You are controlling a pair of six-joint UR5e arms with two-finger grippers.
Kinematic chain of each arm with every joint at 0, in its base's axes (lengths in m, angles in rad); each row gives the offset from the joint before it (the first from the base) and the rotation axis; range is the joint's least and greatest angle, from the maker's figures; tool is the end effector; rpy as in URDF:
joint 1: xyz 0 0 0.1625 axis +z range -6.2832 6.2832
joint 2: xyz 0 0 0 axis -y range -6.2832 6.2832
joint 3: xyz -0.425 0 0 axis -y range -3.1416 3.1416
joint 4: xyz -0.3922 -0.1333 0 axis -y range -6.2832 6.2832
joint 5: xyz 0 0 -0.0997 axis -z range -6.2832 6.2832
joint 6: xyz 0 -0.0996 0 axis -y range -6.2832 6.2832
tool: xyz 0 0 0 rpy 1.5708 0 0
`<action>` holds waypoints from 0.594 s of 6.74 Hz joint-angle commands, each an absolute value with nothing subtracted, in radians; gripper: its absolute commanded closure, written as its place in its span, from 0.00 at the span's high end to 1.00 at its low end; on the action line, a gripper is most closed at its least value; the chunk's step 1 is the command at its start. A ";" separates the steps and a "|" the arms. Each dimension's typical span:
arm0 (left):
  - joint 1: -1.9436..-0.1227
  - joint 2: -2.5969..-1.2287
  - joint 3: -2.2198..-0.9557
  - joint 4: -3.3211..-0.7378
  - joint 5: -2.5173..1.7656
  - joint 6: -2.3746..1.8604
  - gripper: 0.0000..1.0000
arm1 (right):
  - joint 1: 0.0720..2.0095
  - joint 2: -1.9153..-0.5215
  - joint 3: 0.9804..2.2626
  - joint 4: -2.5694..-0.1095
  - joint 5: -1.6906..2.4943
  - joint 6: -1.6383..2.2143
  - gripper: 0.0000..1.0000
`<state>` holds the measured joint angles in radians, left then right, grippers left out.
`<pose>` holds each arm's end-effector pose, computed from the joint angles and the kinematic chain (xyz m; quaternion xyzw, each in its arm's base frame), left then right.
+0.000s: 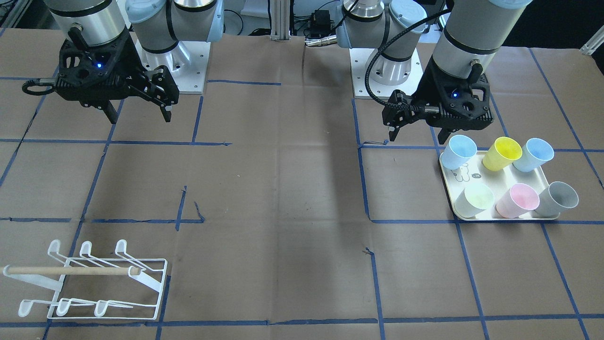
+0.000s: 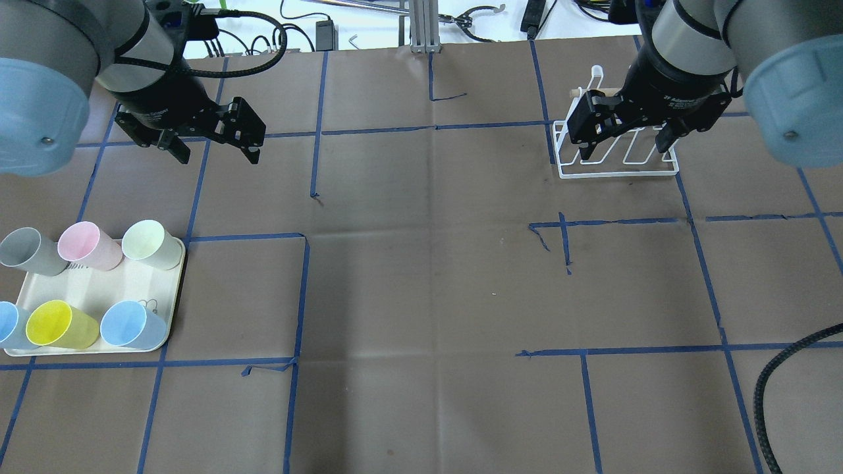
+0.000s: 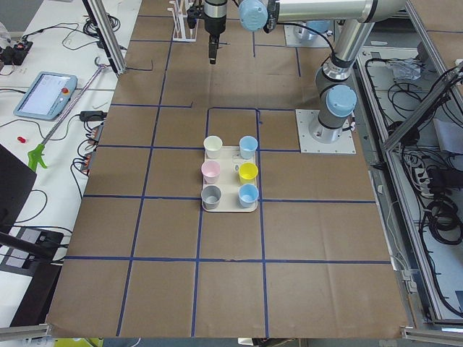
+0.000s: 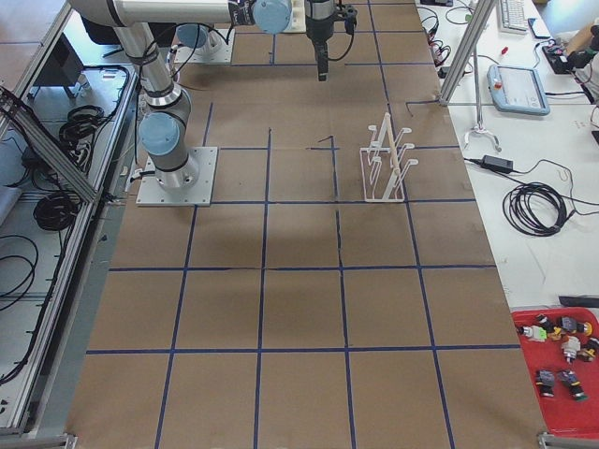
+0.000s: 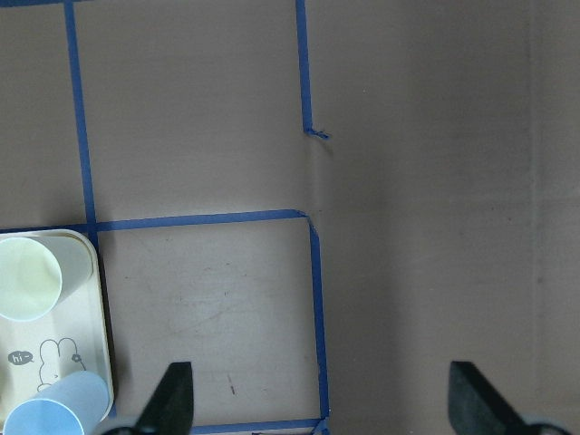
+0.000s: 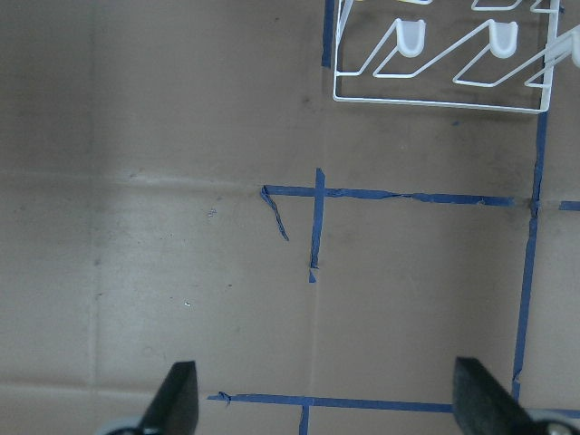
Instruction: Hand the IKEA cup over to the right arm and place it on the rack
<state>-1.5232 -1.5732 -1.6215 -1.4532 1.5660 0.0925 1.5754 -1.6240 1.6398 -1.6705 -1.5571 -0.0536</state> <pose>-0.1099 -0.5044 0.4737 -0.0225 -0.9992 0.0323 0.0001 0.1369 -0.4766 0.4898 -0.0294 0.9987 -0.0421 0.0058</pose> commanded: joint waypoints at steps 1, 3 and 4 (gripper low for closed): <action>-1.421 -1.563 -1.649 -1.451 1.562 0.118 1.00 | 1.575 -1.623 1.640 -1.671 -1.557 -0.051 1.00; -1.285 -1.557 -1.658 -1.448 1.563 0.280 1.00 | 1.575 -1.624 1.640 -1.672 -1.555 -0.048 1.00; -1.205 -1.563 -1.664 -1.448 1.562 0.358 1.00 | 1.575 -1.624 1.638 -1.672 -1.554 -0.046 1.00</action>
<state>-1.2965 -1.5601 -1.6579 -1.4482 1.5628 0.2655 1.5754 -1.6242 1.6396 -1.6715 -1.5556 -0.0479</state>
